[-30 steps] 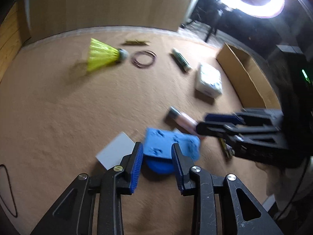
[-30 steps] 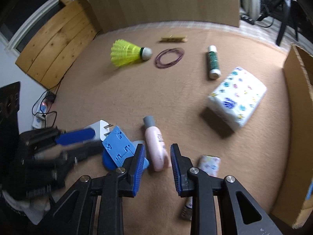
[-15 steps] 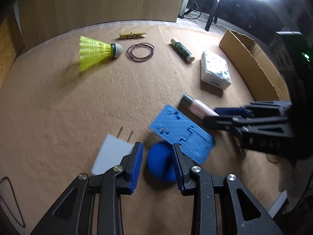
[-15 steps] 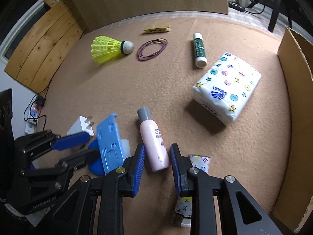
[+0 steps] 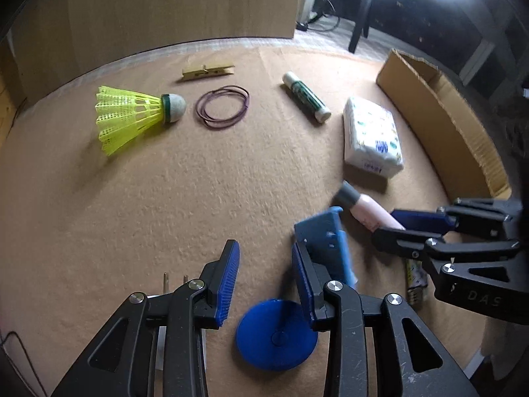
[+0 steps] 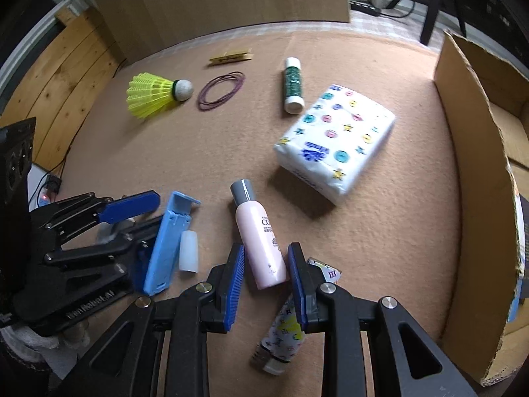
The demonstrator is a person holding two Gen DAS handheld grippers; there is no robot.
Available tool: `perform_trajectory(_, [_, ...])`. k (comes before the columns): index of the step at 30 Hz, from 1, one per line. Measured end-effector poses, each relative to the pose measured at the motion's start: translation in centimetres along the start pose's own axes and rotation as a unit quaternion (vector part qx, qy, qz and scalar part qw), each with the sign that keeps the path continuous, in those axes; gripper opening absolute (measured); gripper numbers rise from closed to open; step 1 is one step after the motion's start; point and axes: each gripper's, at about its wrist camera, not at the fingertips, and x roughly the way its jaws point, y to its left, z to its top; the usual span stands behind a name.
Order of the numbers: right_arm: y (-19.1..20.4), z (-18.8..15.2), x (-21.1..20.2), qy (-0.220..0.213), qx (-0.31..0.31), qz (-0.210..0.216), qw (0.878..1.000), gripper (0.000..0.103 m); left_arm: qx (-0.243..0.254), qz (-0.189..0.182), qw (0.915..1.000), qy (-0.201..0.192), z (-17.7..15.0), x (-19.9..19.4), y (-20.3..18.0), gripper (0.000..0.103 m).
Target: Organize objects
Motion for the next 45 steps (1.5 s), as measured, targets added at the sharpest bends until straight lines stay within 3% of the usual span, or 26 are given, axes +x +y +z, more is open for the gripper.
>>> perform_trajectory(9, [-0.3, -0.1, -1.2, -0.018, 0.007, 0.003, 1.0, 0.024, -0.029, 0.014, 0.9994, -0.014, -1.0, -3.0, 3.4, 0.037])
perform_trajectory(12, [-0.1, -0.3, -2.0, -0.026, 0.011, 0.038, 0.999, 0.024, -0.028, 0.011, 0.9994, -0.016, -1.9, -3.7, 3.6, 0.038])
perform_trajectory(14, [0.2, -0.4, -1.9, -0.012, 0.025, 0.084, 0.996, 0.024, -0.026, 0.003, 0.9995, -0.016, -2.5, -4.0, 3.4, 0.039])
perform_trajectory(21, [0.0, -0.6, -0.4, 0.019, 0.06, 0.113, 0.992, 0.024, -0.006, -0.017, 0.9997, -0.015, -4.3, -5.1, 1.4, 0.039])
perform_trajectory(31, [1.2, -0.8, 0.7, 0.047, 0.051, 0.133, 0.989, 0.024, 0.008, -0.035, 0.9993, 0.008, -5.8, -4.8, 0.1, 0.039])
perform_trajectory(39, [4.5, 1.9, 0.5, 0.028, 0.027, 0.162, 0.986, 0.026, -0.002, -0.031, 0.9994, 0.011, -6.2, -4.7, 0.9, 0.039])
perform_trajectory(45, [5.9, 3.3, 1.4, 0.039, 0.019, 0.176, 0.983, 0.026, -0.005, -0.03, 0.9995, 0.009, -6.4, -4.9, 0.9, 0.039])
